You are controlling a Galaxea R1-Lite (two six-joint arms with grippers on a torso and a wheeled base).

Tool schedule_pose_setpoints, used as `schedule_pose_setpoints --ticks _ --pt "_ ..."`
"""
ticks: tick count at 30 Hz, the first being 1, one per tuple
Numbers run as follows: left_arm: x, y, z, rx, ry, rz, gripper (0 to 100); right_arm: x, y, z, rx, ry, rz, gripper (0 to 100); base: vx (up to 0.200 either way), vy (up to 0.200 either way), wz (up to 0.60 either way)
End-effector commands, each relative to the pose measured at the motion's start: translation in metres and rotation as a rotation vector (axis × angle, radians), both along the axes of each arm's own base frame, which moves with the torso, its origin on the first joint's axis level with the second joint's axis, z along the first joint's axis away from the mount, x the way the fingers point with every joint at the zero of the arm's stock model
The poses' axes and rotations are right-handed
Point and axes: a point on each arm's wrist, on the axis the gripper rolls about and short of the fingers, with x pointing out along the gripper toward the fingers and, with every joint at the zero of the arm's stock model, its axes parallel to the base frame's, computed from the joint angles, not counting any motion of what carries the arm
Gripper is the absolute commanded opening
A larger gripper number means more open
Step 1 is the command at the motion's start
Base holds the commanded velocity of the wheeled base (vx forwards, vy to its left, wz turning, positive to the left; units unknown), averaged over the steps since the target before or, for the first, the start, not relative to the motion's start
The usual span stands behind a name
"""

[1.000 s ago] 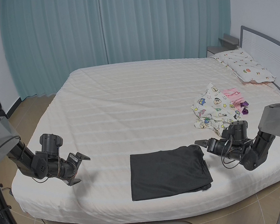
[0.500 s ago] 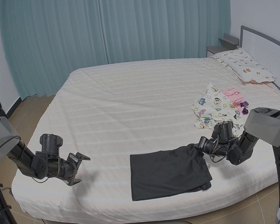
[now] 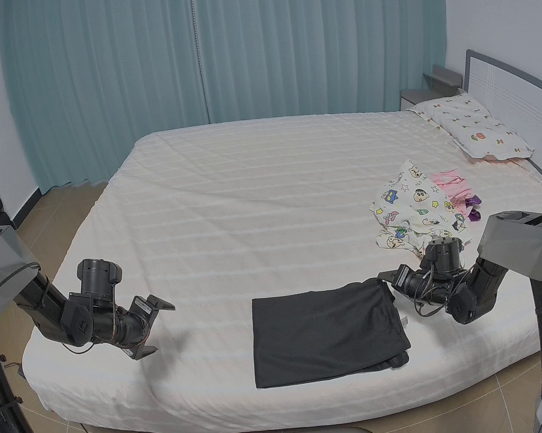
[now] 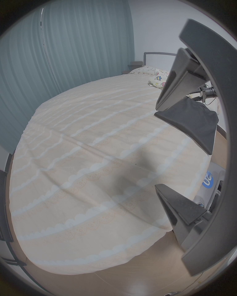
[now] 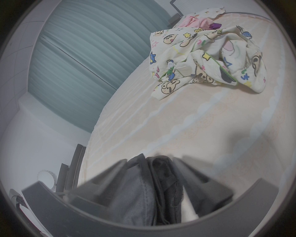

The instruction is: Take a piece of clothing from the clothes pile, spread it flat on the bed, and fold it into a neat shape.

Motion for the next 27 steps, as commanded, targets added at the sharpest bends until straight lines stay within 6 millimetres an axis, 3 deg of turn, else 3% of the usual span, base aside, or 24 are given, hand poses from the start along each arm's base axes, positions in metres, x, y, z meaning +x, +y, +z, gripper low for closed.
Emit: schedule_pose_setpoints --ticks 1,9,15,20,27 --pt "0.0 0.0 -0.001 0.0 0.001 0.0 100 -0.004 -0.003 0.0 0.009 0.011 -0.004 100 0.0 0.0 0.0" --pt "0.0 0.0 0.0 0.001 0.003 0.002 100 -0.035 -0.006 -0.001 0.042 -0.009 0.046 100 0.05 0.0 0.0" --pt "0.0 0.0 -0.001 0.002 0.005 0.002 100 -0.041 -0.004 -0.001 0.04 -0.005 0.06 100 0.2 0.0 0.0" --pt "0.0 0.0 -0.001 0.002 0.005 0.002 100 -0.046 -0.004 -0.002 0.035 0.01 0.07 100 0.0 0.0 0.0" --pt "0.001 -0.001 -0.003 0.006 0.008 0.002 100 -0.072 -0.009 -0.008 -0.012 0.043 0.265 100 0.0 0.0 0.0"
